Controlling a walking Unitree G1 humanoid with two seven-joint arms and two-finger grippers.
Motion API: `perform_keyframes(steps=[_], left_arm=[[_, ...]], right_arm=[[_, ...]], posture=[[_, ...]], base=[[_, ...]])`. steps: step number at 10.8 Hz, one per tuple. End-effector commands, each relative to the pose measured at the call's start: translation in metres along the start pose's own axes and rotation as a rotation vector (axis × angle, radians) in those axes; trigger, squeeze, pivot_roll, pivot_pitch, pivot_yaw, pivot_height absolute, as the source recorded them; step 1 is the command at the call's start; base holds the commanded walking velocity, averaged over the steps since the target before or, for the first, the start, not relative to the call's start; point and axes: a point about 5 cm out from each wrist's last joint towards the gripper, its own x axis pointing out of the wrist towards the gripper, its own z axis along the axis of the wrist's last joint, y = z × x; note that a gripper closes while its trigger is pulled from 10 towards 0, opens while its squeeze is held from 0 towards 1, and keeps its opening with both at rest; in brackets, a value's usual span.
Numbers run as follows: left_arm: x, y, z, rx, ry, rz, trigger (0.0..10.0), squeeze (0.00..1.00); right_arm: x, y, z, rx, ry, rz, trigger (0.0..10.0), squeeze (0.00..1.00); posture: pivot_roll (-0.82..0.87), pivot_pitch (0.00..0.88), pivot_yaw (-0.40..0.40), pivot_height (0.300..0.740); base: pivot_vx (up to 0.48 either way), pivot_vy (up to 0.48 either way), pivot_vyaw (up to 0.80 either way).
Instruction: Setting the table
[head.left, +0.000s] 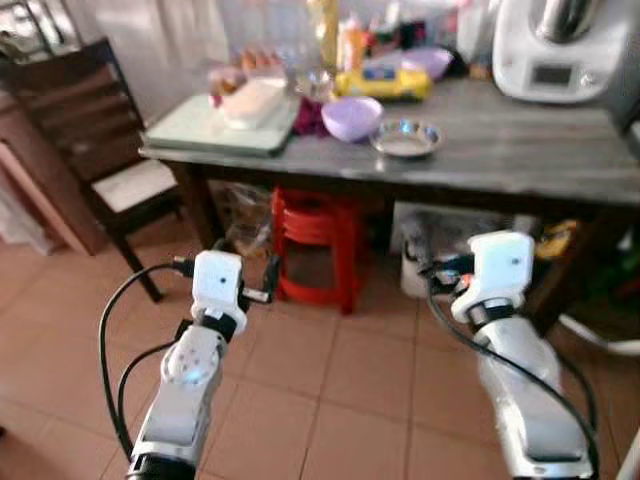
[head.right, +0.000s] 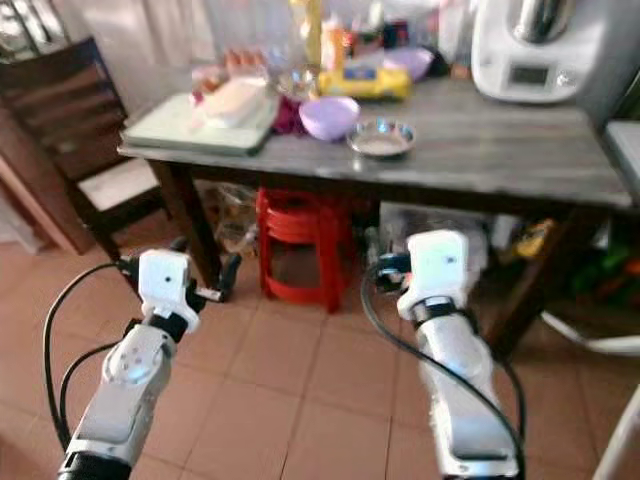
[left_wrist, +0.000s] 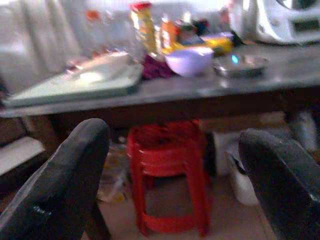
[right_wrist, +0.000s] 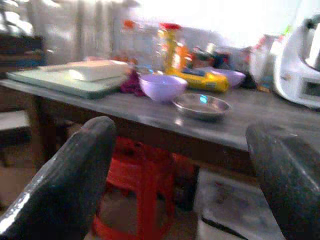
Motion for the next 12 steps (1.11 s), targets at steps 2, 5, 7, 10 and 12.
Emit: perform_keyframes(steps=[2, 5, 7, 10, 12], left_arm=[[0.002, -0.004, 0.001, -0.047, 0.000, -0.016, 10.0, 0.00], [0.004, -0.008, 0.004, -0.033, -0.020, -0.065, 10.0, 0.00], [0.006, -0.014, 0.007, -0.048, -0.029, -0.105, 10.0, 0.00], [0.002, -0.010, 0.006, -0.036, -0.025, -0.128, 10.0, 0.00], [0.001, -0.009, 0.006, -0.035, -0.021, -0.132, 10.0, 0.00]], right_arm=[[0.001, -0.001, 0.001, -0.002, 0.001, 0.003, 10.0, 0.00], [0.001, -0.003, 0.001, -0.007, 0.005, 0.007, 10.0, 0.00], [0.003, -0.002, 0.001, 0.006, -0.003, 0.000, 10.0, 0.00], [-0.002, -0.002, -0.002, 0.002, 0.009, -0.011, 10.0, 0.00], [-0.004, -0.004, -0.004, 0.002, 0.020, -0.017, 10.0, 0.00]], posture=[[-0.08, 0.028, 0.069, 0.740], [-0.08, 0.031, 0.075, 0.740], [-0.08, 0.024, 0.084, 0.740], [-0.08, 0.036, 0.094, 0.740], [-0.08, 0.043, 0.095, 0.740]], base=[[0.000, 0.000, -0.52], [0.000, 0.000, -0.80], [0.000, 0.000, -0.68], [0.000, -0.085, -0.15], [0.000, -0.272, 0.00]])
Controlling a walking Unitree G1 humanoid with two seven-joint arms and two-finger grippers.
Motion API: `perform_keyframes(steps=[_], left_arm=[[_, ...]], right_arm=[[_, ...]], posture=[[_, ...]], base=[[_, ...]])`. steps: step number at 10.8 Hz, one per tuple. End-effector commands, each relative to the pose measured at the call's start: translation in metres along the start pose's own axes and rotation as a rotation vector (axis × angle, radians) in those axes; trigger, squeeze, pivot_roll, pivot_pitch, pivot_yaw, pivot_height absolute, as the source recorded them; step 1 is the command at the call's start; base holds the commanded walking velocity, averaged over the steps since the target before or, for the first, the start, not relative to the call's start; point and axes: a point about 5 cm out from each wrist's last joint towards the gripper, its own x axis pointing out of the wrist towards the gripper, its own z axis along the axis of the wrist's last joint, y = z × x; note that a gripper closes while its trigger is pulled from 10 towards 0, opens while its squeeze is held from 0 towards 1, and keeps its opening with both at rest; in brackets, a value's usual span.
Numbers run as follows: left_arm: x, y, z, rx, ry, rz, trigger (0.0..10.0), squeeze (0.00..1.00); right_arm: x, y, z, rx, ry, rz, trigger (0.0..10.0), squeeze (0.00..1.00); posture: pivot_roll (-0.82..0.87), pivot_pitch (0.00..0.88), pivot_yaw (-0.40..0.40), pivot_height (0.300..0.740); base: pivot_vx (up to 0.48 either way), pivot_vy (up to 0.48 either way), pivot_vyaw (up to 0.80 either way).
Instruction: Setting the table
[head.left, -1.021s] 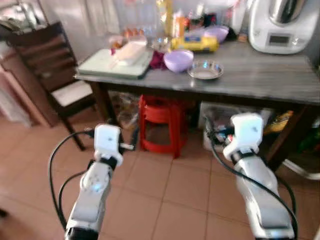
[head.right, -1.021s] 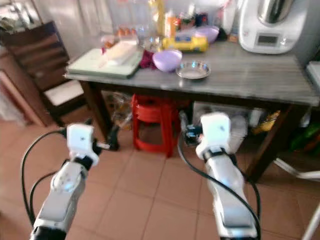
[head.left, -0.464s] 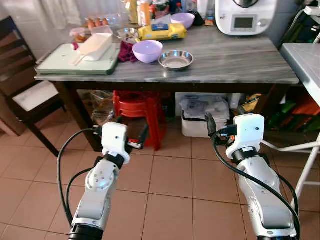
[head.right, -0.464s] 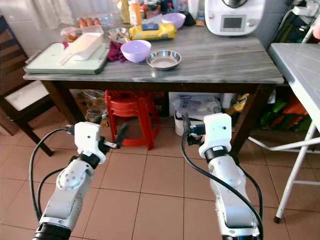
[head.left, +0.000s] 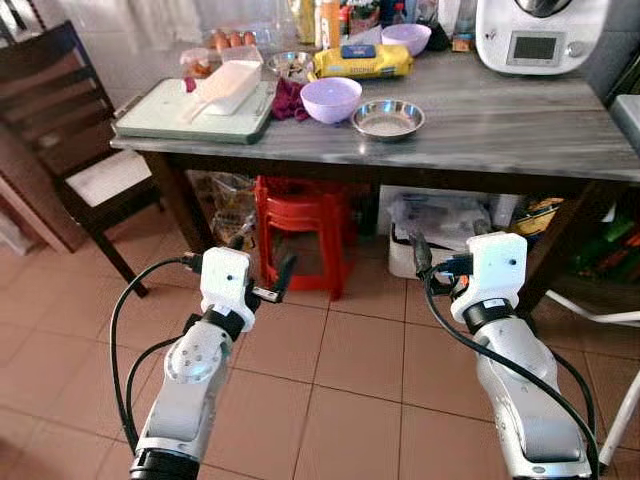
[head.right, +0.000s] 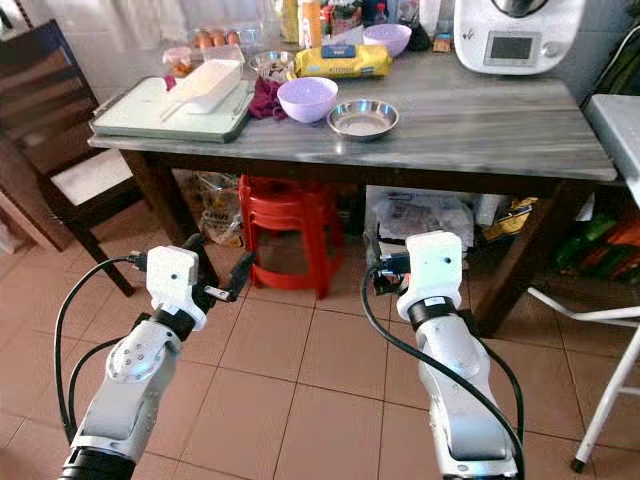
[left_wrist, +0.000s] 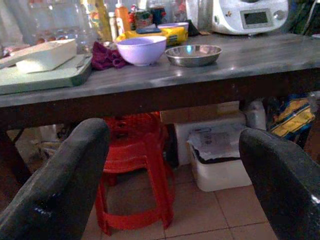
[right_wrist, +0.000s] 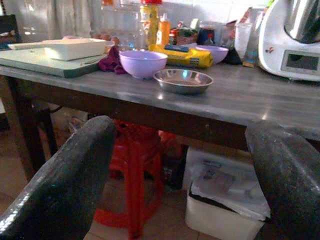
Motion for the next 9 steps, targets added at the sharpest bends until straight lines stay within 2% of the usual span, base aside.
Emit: perform_keyframes(steps=[1, 2, 9], left_arm=[[-0.0003, -0.0003, 0.0039, -0.001, -0.011, -0.009, 10.0, 0.00], [-0.0005, -0.0014, 0.0038, -0.002, -0.010, -0.013, 10.0, 0.00], [-0.0019, -0.0003, 0.0032, -0.002, -0.002, -0.022, 10.0, 0.00]], right_arm=[[-0.0001, -0.0014, 0.0022, 0.003, -0.004, -0.011, 10.0, 0.00], [-0.0002, -0.0009, 0.0023, 0.005, -0.003, -0.010, 10.0, 0.00], [-0.0005, 0.0007, 0.0000, 0.010, 0.005, -0.007, 10.0, 0.00]], posture=[[-0.08, 0.047, 0.094, 0.740], [-0.08, 0.048, 0.093, 0.740], [-0.08, 0.051, 0.092, 0.740]], base=[[0.000, -0.285, -0.47], [0.000, -0.281, -0.46], [0.000, -0.294, 0.00]])
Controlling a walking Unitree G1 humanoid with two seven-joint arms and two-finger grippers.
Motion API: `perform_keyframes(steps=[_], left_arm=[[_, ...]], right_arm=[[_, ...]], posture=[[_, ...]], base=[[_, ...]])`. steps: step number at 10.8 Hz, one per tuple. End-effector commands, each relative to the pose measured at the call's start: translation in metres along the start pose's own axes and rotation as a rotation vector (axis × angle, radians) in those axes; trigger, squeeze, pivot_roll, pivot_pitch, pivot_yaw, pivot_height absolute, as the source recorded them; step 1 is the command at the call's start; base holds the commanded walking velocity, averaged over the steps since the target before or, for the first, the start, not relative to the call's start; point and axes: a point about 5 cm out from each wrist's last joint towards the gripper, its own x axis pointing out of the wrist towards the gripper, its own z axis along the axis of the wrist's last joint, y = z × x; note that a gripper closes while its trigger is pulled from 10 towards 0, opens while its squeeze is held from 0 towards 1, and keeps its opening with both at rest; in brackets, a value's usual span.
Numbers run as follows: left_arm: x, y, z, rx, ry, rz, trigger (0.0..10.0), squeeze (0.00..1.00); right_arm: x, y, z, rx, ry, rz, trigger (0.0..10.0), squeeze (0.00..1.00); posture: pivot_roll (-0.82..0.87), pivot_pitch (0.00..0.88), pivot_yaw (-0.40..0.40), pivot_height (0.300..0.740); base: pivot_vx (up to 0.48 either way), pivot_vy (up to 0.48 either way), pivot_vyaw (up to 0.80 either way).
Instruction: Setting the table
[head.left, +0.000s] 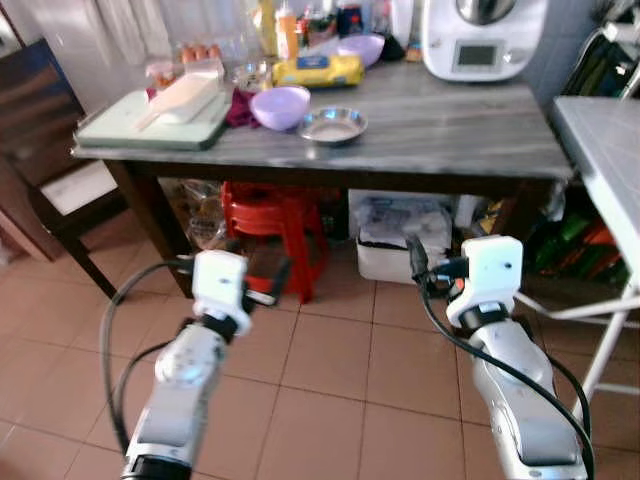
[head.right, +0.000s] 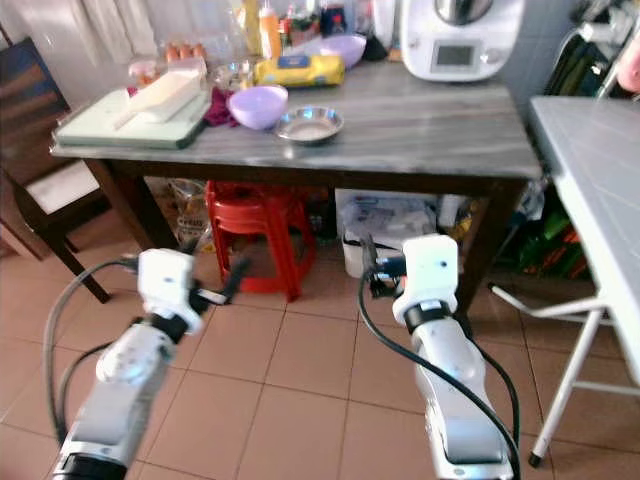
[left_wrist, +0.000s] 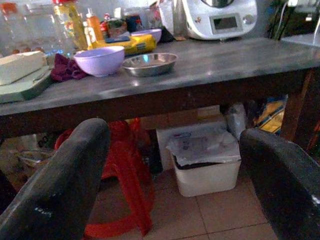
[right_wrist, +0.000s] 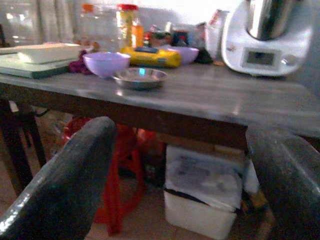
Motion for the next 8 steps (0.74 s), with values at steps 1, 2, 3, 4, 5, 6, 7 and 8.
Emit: perform_keyframes(steps=[1, 2, 3, 4, 5, 6, 7, 8], left_arm=[[0.0024, -0.0066, 0.0023, -0.002, -0.005, -0.032, 10.0, 0.00], [0.0028, -0.0071, 0.0027, -0.002, -0.007, -0.034, 10.0, 0.00], [0.0027, -0.0069, 0.0027, -0.002, -0.006, -0.036, 10.0, 0.00], [0.0023, -0.0069, 0.0026, -0.002, -0.005, -0.037, 10.0, 0.00], [0.0021, -0.0069, 0.0025, -0.002, -0.005, -0.037, 10.0, 0.00], [0.0015, -0.0071, 0.0024, -0.002, -0.004, -0.036, 10.0, 0.00], [0.0014, -0.0071, 0.0022, -0.002, -0.003, -0.037, 10.0, 0.00], [0.0013, -0.0068, 0.0022, -0.002, -0.003, -0.037, 10.0, 0.00]], right_arm=[[-0.0012, -0.0036, -0.0006, 0.002, 0.008, -0.011, 10.0, 0.00], [-0.0010, -0.0039, -0.0007, 0.003, 0.007, -0.012, 10.0, 0.00], [-0.0008, -0.0036, -0.0005, 0.004, 0.006, -0.012, 10.0, 0.00], [-0.0008, -0.0030, -0.0006, 0.004, 0.005, -0.010, 10.0, 0.00], [-0.0010, -0.0028, -0.0008, 0.005, 0.005, -0.008, 10.0, 0.00], [-0.0010, -0.0023, -0.0011, 0.006, 0.006, -0.006, 10.0, 0.00], [-0.0007, -0.0021, -0.0012, 0.006, 0.006, -0.005, 10.0, 0.00], [-0.0006, -0.0018, -0.0012, 0.006, 0.006, -0.005, 10.0, 0.00]], posture=[[-0.08, 0.049, 0.093, 0.740], [-0.08, 0.048, 0.093, 0.740], [-0.08, 0.048, 0.093, 0.740], [-0.08, 0.048, 0.093, 0.740], [-0.07, 0.047, 0.092, 0.740], [-0.07, 0.050, 0.091, 0.740], [-0.07, 0.050, 0.089, 0.740], [-0.07, 0.050, 0.089, 0.740]], base=[[0.000, -0.304, -0.47], [0.000, -0.304, -0.54], [0.000, -0.304, -0.54], [0.000, -0.304, -0.47], [0.000, -0.300, 0.00], [0.000, -0.304, 0.00], [0.000, -0.304, 0.00], [0.000, -0.304, 0.00]])
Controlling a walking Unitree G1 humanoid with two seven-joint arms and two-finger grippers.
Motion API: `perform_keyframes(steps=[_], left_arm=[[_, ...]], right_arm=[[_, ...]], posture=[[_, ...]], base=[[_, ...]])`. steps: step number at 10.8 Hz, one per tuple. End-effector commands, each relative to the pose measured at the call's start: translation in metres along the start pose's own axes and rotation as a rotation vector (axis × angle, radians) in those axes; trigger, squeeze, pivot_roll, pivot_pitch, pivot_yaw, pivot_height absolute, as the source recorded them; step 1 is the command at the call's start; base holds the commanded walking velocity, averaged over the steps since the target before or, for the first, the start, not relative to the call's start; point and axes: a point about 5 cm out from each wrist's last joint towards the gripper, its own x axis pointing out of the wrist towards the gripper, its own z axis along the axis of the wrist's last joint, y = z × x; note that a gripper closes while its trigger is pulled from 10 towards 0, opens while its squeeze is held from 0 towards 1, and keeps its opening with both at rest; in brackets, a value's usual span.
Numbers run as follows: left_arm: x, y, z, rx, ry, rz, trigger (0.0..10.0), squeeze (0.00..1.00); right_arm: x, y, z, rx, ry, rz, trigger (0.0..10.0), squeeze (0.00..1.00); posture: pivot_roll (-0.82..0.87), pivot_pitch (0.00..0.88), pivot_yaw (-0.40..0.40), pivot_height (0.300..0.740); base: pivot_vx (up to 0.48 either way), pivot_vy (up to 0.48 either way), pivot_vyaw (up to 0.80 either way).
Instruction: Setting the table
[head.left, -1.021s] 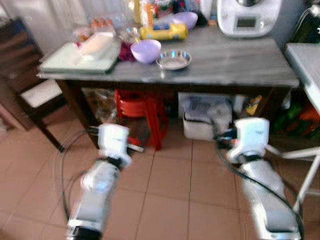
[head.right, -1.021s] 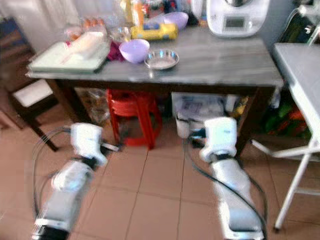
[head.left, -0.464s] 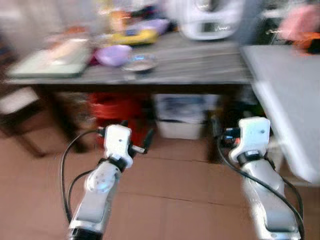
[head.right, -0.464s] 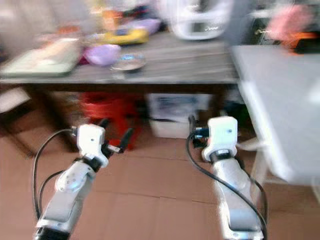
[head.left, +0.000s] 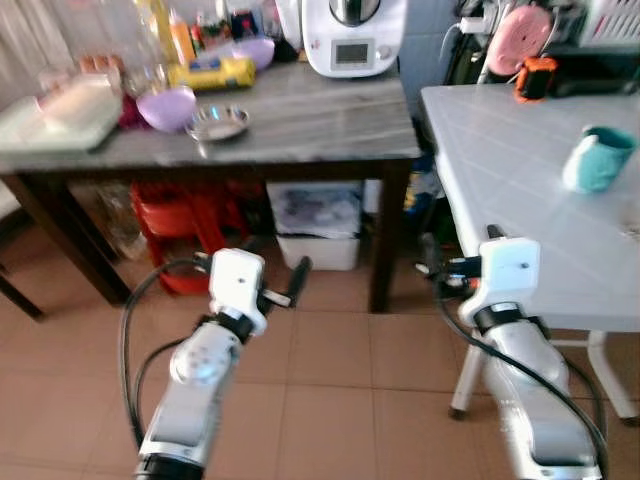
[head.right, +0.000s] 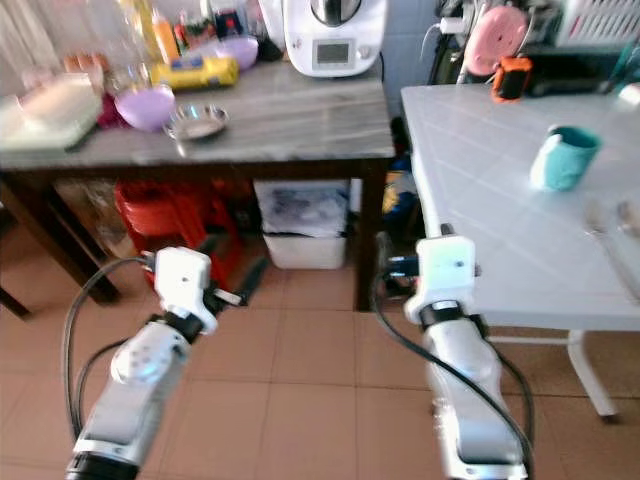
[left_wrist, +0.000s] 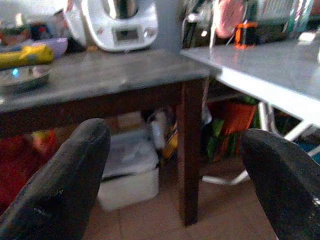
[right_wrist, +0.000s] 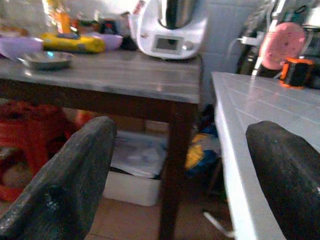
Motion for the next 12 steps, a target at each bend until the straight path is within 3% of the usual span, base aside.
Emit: perform_keyframes(steps=[1, 9, 11, 12], left_arm=[[-0.001, 0.005, 0.001, 0.005, 0.001, 0.018, 10.0, 0.00], [0.002, 0.000, 0.002, 0.001, 0.000, 0.008, 10.0, 0.00], [0.003, 0.001, 0.002, 0.003, 0.002, 0.007, 10.0, 0.00], [0.003, 0.002, 0.002, 0.004, 0.004, 0.010, 10.0, 0.00]], right_arm=[[0.001, 0.005, 0.002, 0.004, -0.007, 0.022, 10.0, 0.00], [0.003, 0.008, 0.001, 0.021, -0.010, 0.016, 10.0, 0.00], [0.002, 0.004, 0.003, 0.028, -0.025, -0.023, 10.0, 0.00], [0.000, -0.006, 0.005, 0.064, -0.037, -0.111, 10.0, 0.00]], posture=[[-0.07, 0.049, 0.089, 0.740], [-0.07, 0.052, 0.102, 0.740], [-0.07, 0.052, 0.104, 0.740], [-0.07, 0.052, 0.103, 0.740]], base=[[0.000, -0.300, 0.00], [0.000, -0.340, 0.00], [0.000, -0.371, 0.00], [0.000, -0.371, 0.00]])
